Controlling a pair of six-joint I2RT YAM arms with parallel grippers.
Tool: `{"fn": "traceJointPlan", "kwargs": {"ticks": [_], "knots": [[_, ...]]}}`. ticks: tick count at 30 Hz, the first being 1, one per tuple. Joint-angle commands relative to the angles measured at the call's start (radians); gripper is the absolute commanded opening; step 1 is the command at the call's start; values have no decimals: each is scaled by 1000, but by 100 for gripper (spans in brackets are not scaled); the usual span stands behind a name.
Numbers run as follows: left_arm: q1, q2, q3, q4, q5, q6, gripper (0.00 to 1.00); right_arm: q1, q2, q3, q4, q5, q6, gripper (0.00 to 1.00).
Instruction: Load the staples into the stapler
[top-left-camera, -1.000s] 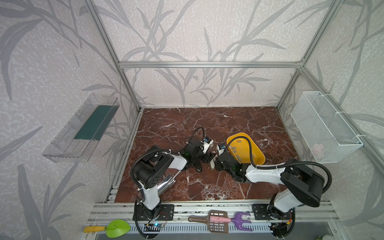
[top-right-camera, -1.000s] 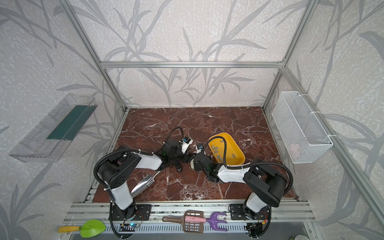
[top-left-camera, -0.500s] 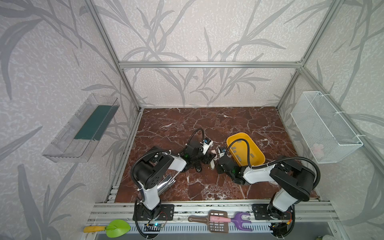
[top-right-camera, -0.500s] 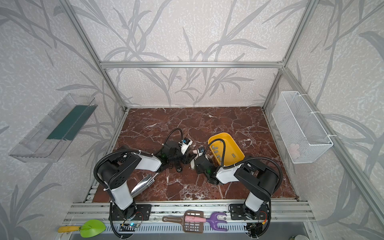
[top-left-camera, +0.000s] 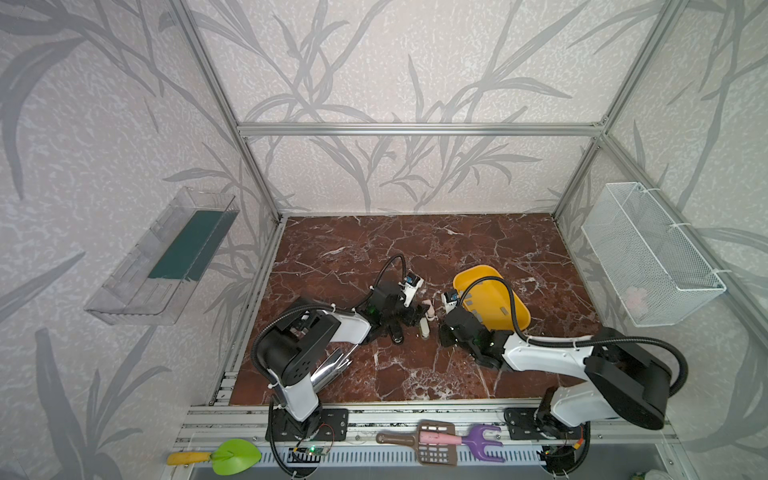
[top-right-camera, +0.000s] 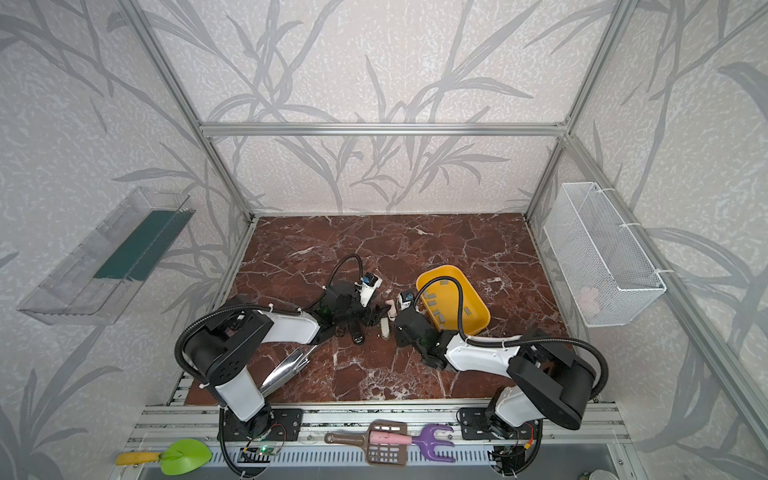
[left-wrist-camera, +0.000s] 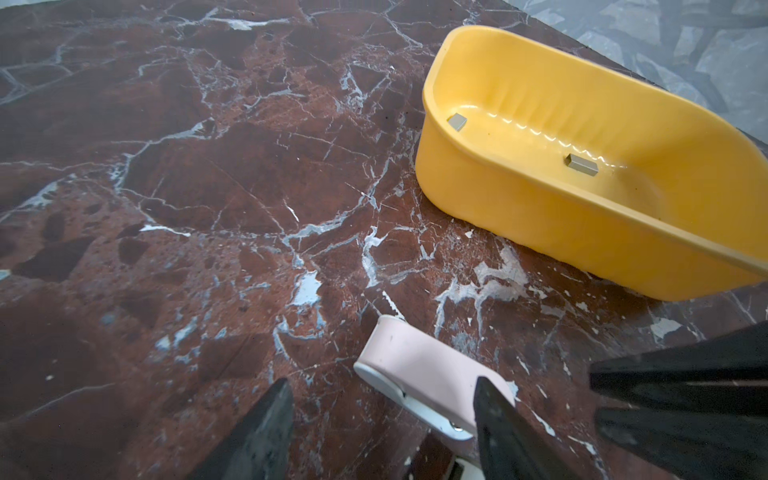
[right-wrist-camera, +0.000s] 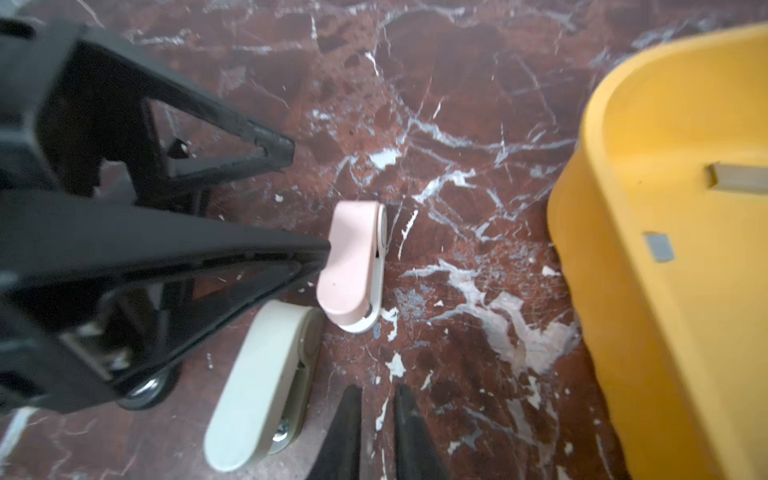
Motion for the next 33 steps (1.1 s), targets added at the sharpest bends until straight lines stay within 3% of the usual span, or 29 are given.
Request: {"fn": "traceJointPlan", "kwargs": {"ticks": [1, 4, 6, 10, 12, 14, 15, 17, 19, 22, 24, 25, 28, 33], "knots": [[-3, -63, 43, -74, -37, -14, 70, 1, -78, 34, -89, 8, -22, 23], [-3, -105, 51, -107, -66, -34, 70, -1, -139, 60, -144, 44, -30, 34], [1, -151, 58, -141, -130, -59, 72, -1, -188, 111, -248, 116, -7, 54], [8, -306, 86, -266, -292, -119, 76, -23, -272, 313, -614, 413, 105, 89], [10, -380, 108, -339, -395, -148, 93, -33, -312, 338, -597, 499, 81, 91], [10, -416, 90, -305, -470, -115, 94, -47, -363, 261, -377, 520, -104, 92], [10, -425, 55, -230, -475, -53, 88, -70, -389, 227, -279, 515, -209, 95], [10, -472, 12, -175, -586, -38, 99, -163, -415, 191, -196, 527, -327, 99], [30, -547, -25, -181, -748, -86, 99, -336, -411, 167, -211, 501, -314, 100], [121, -665, -106, -170, -788, -188, 99, -580, -388, 63, -144, 380, -273, 100], [221, -718, -123, -236, -811, -266, 99, -727, -345, -19, -53, 281, -179, 100], [264, -739, -128, -277, -827, -279, 100, -764, -321, -33, -29, 247, -149, 100], [360, -775, -154, -334, -900, -245, 100, -778, -216, -63, 120, 257, -231, 100], [484, -674, -300, -90, -998, -98, 100, -780, -36, -49, 249, 346, -314, 100]]}}
